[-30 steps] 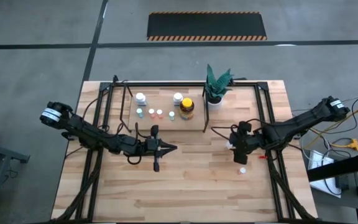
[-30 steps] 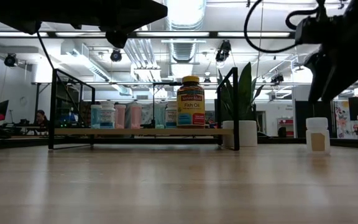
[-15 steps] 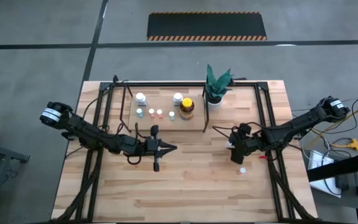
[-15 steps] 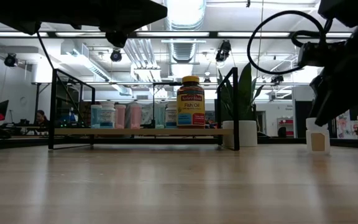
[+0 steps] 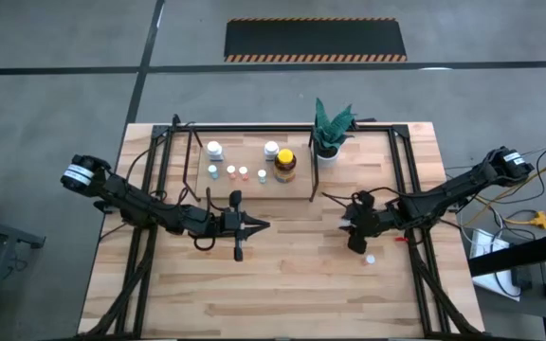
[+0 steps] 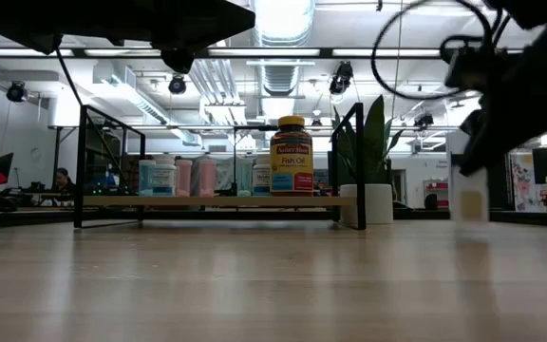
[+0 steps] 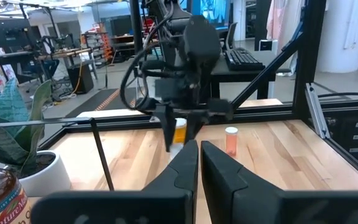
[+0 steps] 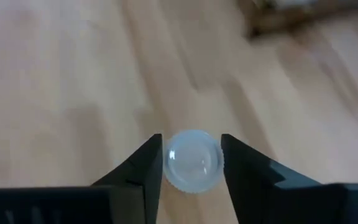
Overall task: Pick and place medicine bottles onto shelf by color
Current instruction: Put the transparent medicine bottle on the shelf
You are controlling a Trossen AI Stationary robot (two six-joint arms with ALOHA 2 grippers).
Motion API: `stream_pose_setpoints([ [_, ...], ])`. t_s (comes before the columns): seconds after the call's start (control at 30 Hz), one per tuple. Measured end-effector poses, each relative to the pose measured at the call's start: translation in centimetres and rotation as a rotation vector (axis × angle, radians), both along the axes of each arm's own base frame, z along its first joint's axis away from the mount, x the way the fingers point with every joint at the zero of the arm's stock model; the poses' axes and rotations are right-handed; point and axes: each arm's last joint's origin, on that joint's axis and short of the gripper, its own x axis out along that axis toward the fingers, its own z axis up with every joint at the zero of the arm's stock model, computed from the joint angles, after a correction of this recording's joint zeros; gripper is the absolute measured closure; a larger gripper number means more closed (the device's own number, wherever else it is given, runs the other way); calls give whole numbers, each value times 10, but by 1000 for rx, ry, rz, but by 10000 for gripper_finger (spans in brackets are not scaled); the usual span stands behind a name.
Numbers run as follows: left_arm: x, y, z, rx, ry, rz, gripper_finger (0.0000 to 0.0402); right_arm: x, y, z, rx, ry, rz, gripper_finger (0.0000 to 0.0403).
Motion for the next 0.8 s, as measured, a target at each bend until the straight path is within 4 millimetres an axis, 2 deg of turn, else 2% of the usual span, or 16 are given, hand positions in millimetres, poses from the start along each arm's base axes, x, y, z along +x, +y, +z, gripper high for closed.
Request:
stream_pose_setpoints([
  [0.17,0,0,1,0,-2,0,400,19,8,8,34,-174,78,277],
  [0.3,0,0,0,1,0,0,400,36,14,7,5,-179,117,261],
  [0.57,1,0,3,22,-8,2,400,104,24,9,-124,-123,211,268],
  [0.8,1,0,4,20,-10,1,400,156,16,6,-117,-101,312,265],
])
